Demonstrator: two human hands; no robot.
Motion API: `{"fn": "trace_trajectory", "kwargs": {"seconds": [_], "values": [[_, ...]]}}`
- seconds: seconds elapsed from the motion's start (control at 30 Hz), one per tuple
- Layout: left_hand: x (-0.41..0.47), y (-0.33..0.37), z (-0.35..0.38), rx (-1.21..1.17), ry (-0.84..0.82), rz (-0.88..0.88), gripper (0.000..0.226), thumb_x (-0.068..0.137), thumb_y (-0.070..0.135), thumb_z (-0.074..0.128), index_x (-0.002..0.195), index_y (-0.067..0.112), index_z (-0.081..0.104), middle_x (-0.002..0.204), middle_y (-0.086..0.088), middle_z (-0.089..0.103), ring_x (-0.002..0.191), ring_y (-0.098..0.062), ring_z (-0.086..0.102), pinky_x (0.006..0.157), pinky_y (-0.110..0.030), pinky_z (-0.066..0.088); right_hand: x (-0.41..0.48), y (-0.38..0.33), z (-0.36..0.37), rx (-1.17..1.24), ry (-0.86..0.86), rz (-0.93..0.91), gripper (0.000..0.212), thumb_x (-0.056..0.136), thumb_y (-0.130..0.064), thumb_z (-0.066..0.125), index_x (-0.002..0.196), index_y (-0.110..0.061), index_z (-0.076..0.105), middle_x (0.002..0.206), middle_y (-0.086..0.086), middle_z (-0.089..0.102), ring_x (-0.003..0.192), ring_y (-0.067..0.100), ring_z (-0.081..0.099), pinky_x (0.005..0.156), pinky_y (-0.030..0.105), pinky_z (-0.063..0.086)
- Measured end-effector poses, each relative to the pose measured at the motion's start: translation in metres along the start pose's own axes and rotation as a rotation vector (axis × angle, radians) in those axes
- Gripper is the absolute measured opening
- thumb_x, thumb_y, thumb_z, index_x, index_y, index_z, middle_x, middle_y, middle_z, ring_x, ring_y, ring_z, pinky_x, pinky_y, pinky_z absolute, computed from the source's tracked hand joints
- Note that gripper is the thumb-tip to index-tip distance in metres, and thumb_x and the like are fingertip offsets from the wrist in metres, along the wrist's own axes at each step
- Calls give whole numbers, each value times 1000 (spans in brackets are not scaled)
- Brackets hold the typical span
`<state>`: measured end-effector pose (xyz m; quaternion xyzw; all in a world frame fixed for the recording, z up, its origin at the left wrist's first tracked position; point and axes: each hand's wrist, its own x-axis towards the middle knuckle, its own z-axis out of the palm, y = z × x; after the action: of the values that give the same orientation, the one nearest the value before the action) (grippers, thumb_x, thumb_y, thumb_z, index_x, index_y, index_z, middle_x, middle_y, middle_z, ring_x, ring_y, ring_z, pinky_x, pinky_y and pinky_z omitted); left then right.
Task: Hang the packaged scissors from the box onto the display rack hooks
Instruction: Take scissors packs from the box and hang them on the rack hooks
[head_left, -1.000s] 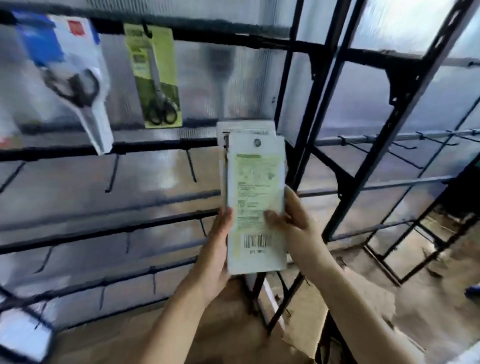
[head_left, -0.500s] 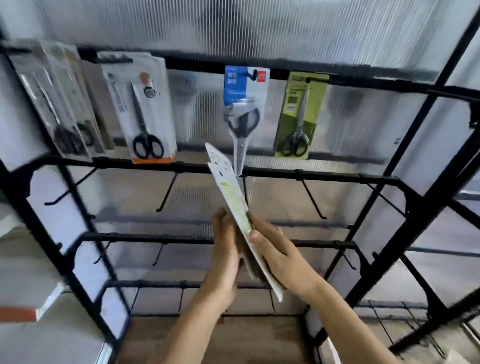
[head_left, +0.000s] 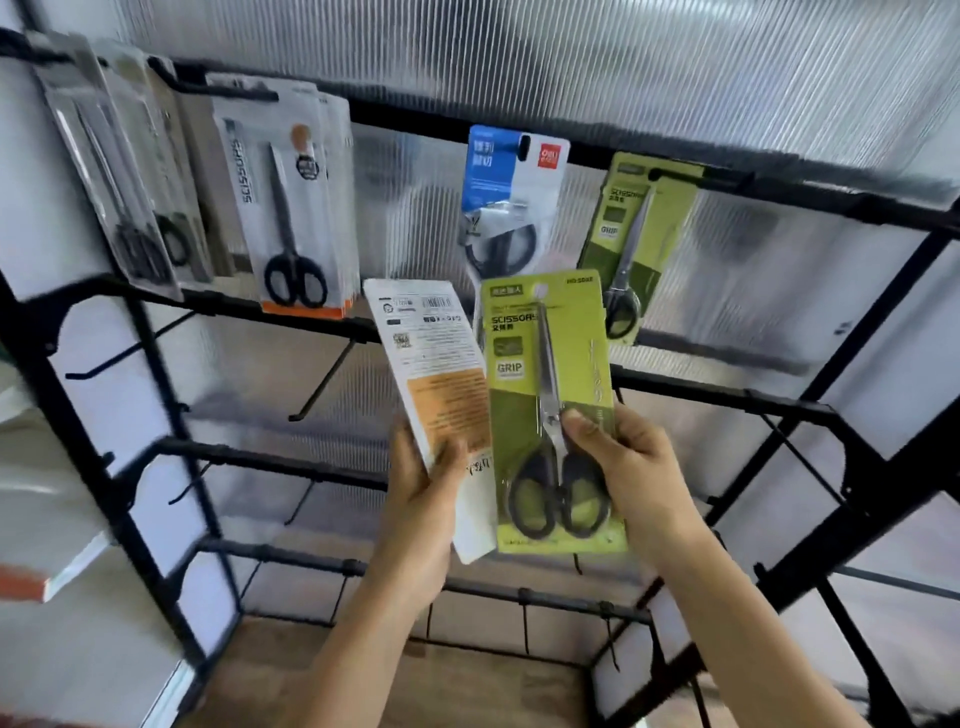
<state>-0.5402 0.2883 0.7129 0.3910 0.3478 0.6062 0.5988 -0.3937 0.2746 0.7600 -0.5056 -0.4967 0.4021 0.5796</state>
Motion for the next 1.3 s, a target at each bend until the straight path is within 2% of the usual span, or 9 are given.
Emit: {"fn": "trace_trajectory", "kwargs": {"seconds": [0.17,0.23,0.3,0.43,0.63,0.83,0.97,1.13,1.3], "values": [[-12,-6,23,55,12,31,28,84,13,59,100,35,54,91,15,70,93,-6,65,87,-37,50,5,5,-7,31,21,-75,17,81,-18,62,76,-2,65,74,16,60,71,28,54,66,39,45],[-16,-6,26,76,16,49,34,78,6,66,102,28,56,86,15,72,85,-1,66,85,-31,50,7,9,-7,9,22,-123,7,83,-13,63,82,-18,68,77,9,66,73,26,59,70,40,49],[-19,-5,26,77,54,67,37,72,6,70,104,22,58,88,11,73,86,-4,68,85,-30,51,9,11,-6,-77,19,-186,18,84,-12,65,89,-30,65,81,1,69,76,19,63,73,36,53],[-19,-1,15,76,105,115,34,75,2,69,104,18,59,89,7,73,87,-9,68,78,-25,53,10,14,7,-14,-32,-162,25,85,-10,61,102,-29,58,84,-3,67,74,7,62,66,19,52],[-5,19,4,124,50,181,34,80,-1,63,107,19,57,95,9,71,89,-3,67,72,-13,52,18,7,23,36,9,-132,10,89,-14,57,82,-21,62,78,10,64,74,24,58,74,44,50],[16,39,13,229,-93,278,33,79,3,66,100,27,56,99,11,68,90,0,65,79,-16,51,19,-11,24,89,161,-276,16,91,-9,52,77,-17,53,56,-10,49,54,7,41,52,23,36],[20,39,34,218,-162,297,26,83,5,62,95,27,56,88,19,68,82,9,63,73,-6,47,12,-20,9,80,239,-338,15,91,-4,50,83,-16,54,56,-13,57,52,-1,48,51,14,41],[24,25,50,171,-144,260,11,90,23,50,94,29,57,90,18,67,82,7,64,77,-14,52,0,-28,-23,46,344,-384,16,91,-7,51,89,-21,57,63,-11,63,59,4,55,53,17,47],[24,14,59,177,-120,280,11,83,37,49,92,36,55,84,18,69,77,2,66,60,-13,51,0,-36,-49,-65,467,-446,12,90,-18,55,84,-27,53,72,4,56,68,19,52,60,35,49]]}}
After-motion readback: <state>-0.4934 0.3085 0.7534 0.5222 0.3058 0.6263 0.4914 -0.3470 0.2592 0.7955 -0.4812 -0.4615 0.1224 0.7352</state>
